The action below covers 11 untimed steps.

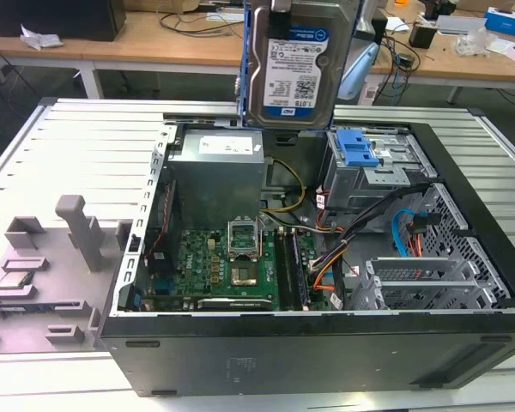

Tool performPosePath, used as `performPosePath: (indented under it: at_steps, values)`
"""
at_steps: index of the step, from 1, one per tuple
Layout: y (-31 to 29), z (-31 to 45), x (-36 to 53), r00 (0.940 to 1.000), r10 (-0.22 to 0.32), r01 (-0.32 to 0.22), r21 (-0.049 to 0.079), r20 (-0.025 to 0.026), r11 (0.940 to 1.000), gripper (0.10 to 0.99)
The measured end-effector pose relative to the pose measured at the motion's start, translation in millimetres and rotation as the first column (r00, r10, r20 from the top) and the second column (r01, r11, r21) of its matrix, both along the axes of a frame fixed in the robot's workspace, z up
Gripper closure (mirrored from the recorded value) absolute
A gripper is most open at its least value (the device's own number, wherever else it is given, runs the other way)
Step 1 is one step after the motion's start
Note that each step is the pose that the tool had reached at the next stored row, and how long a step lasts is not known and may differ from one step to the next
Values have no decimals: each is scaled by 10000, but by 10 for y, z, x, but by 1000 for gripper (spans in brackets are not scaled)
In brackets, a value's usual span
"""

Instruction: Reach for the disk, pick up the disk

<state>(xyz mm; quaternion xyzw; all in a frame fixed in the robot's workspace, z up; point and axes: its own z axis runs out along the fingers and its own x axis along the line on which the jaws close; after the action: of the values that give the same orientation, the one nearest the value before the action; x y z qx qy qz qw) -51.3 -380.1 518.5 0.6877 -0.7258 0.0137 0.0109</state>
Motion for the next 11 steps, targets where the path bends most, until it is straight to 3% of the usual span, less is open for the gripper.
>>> performPosePath:
  at_steps: [11]
  values:
    - [0,0,280,10000,2,-2,0,0,10000,718]
